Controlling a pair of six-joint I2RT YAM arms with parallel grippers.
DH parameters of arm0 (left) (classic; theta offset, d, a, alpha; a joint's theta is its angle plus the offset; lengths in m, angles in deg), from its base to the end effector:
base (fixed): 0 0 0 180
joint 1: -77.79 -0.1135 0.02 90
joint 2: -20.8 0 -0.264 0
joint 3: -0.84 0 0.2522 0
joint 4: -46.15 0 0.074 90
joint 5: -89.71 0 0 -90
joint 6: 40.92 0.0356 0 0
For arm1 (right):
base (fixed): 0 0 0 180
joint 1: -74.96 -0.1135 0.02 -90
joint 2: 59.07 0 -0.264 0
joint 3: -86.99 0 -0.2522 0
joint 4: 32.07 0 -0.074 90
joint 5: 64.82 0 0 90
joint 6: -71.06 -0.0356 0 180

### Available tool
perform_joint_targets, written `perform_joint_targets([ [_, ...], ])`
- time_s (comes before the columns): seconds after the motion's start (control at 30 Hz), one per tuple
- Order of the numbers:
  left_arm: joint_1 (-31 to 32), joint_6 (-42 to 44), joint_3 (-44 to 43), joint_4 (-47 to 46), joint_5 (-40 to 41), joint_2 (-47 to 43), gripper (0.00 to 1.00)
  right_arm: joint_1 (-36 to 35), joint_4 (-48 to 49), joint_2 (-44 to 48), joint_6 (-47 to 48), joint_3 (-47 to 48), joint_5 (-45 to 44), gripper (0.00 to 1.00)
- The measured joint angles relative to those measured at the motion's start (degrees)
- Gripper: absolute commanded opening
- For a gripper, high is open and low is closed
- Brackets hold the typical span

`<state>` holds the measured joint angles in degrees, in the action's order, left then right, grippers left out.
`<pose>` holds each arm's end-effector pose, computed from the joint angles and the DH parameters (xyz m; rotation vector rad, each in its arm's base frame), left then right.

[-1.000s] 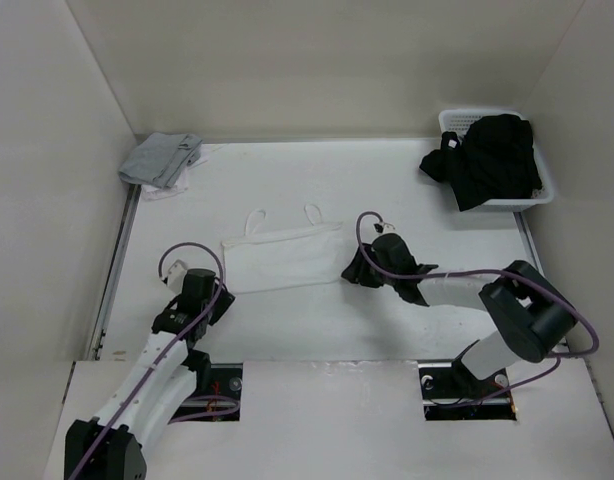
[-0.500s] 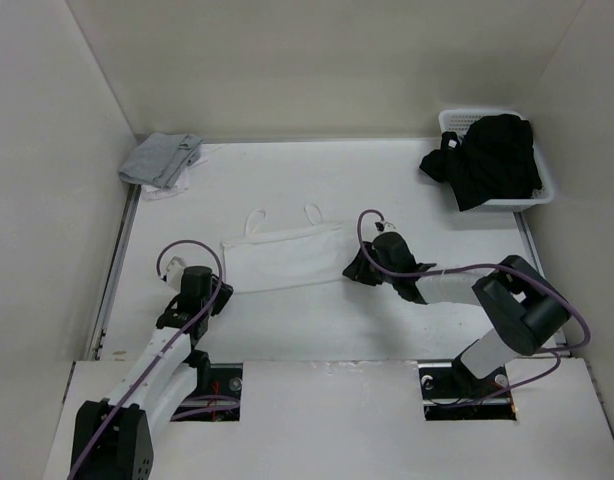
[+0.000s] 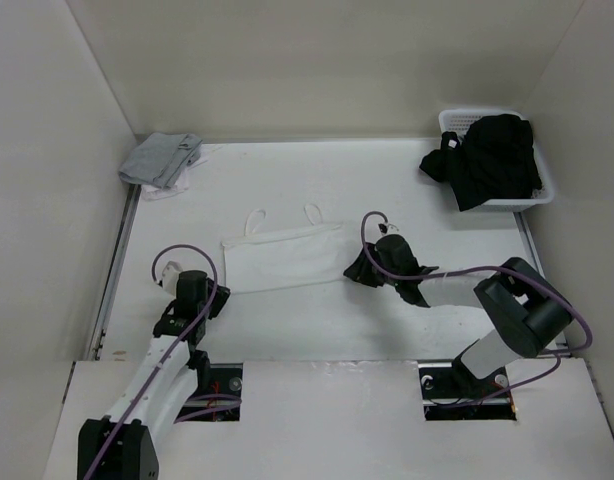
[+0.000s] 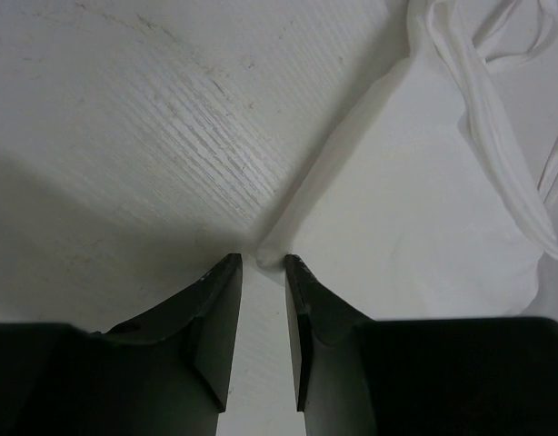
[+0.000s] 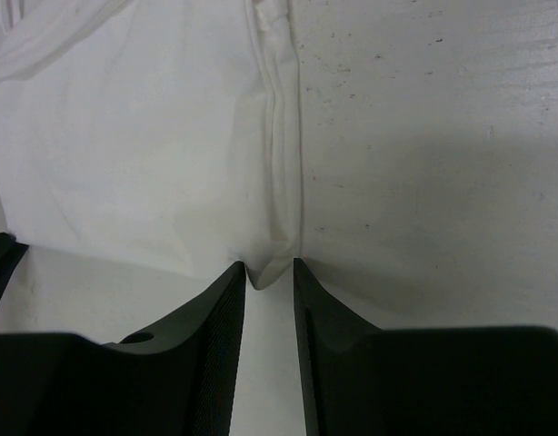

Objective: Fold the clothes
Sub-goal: Fold the tank top

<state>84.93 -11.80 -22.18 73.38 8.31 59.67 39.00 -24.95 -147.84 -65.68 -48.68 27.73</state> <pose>0.1364 -0.0117 0.1357 -1.1304 2.0613 -0.4239 0.2269 0.1666 0.1344 0.1954 2.3471 0.8097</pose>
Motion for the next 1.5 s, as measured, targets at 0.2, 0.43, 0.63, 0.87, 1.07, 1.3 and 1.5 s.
perform_joint_targets([
  [0.2, 0.11, -0.04, 0.00, -1.11, -0.13, 1.64, 0.22, 0.00, 0.15, 0.02, 0.00, -0.22, 0.00, 0.25],
  [0.43, 0.39, 0.00, 0.02, -5.01, -0.52, 4.81, 0.11, 0.00, 0.50, -0.59, -0.24, -0.26, 0.00, 0.14],
  [0.63, 0.55, 0.37, 0.52, -5.55, -1.51, 4.39, 0.03, 0.00, 1.86, -0.55, -1.07, -1.20, -0.02, 0.06],
  [0.87, 2.14, 2.47, -2.64, 2.08, -2.25, -6.51, 0.00, -0.44, -1.49, 11.02, -1.51, -4.87, -0.66, 0.05],
  [1.07, 6.58, 6.71, -18.84, 11.89, 0.46, -16.98, 0.00, -7.87, -17.86, 41.27, -1.01, -4.11, -6.27, 0.05],
  [1.3, 10.05, 10.21, -36.48, 22.14, 4.07, -22.38, 0.00, -22.27, -43.82, 63.95, -2.32, 10.03, -18.71, 0.05],
  [1.5, 9.79, 11.06, -39.01, 29.70, 3.80, -23.08, 0.01, -31.82, -53.29, 62.86, -4.74, 15.45, -26.25, 0.06],
])
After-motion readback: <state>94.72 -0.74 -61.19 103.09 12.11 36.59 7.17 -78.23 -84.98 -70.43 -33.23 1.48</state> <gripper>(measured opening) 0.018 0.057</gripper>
